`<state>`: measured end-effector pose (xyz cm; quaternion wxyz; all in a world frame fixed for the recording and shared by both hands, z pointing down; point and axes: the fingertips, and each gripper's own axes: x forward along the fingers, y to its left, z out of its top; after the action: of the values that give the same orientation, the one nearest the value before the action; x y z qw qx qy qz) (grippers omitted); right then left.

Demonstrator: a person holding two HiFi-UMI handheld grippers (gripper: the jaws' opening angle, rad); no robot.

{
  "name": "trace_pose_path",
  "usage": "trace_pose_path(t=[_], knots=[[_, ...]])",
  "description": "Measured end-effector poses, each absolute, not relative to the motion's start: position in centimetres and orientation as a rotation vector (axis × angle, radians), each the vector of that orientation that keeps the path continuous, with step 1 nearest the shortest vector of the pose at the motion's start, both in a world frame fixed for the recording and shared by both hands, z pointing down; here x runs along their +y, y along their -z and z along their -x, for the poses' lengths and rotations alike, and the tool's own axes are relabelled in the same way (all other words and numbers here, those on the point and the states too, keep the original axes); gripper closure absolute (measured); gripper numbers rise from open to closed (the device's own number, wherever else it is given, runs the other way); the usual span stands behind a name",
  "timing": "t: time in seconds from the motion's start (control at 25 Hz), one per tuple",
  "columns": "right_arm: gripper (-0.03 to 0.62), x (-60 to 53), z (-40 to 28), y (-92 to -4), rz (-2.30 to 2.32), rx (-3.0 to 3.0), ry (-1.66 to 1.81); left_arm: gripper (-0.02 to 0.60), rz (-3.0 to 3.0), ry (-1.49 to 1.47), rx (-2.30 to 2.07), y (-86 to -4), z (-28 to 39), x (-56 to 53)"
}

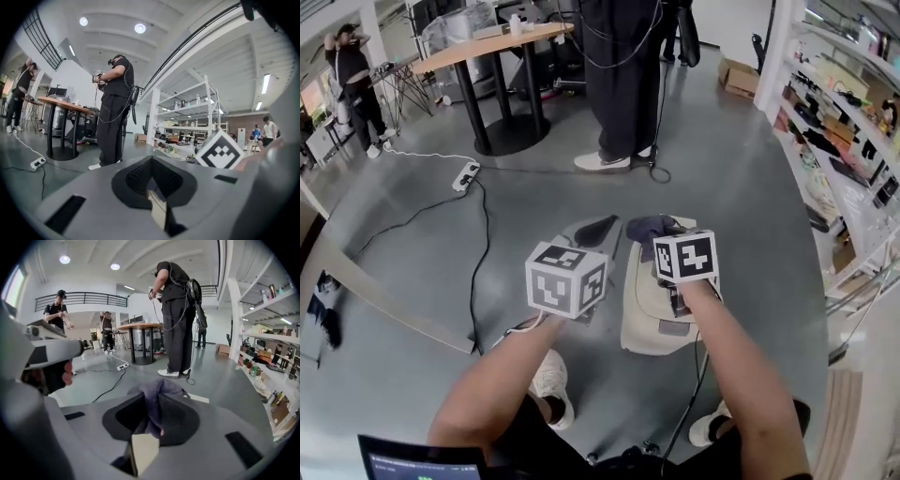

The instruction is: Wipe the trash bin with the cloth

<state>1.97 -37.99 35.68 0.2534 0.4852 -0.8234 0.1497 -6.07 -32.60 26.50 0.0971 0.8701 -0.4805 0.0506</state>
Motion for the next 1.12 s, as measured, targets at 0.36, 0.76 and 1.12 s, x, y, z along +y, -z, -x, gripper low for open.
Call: trace_pose_path(t=[0.36, 0.76, 1.12], knots=[[0.517, -42.1, -4.3, -38.9, -1.244, -2.09, -0.557, 0.584, -2.497, -0.156, -1.435, -27.4, 5.8, -37.0], [0.517, -41.7, -7.6, -40.4, -1.243, -1.993, -0.59, 0.584, -2.516, -0.21, -1.399, -28.1, 4.8, -36.7], [0.516, -41.3, -14.6, -40.7, -1.31, -1.929, -0.547, 0.584, -2.567, -0.237, -1.333, -28.1, 2.4, -36.8]])
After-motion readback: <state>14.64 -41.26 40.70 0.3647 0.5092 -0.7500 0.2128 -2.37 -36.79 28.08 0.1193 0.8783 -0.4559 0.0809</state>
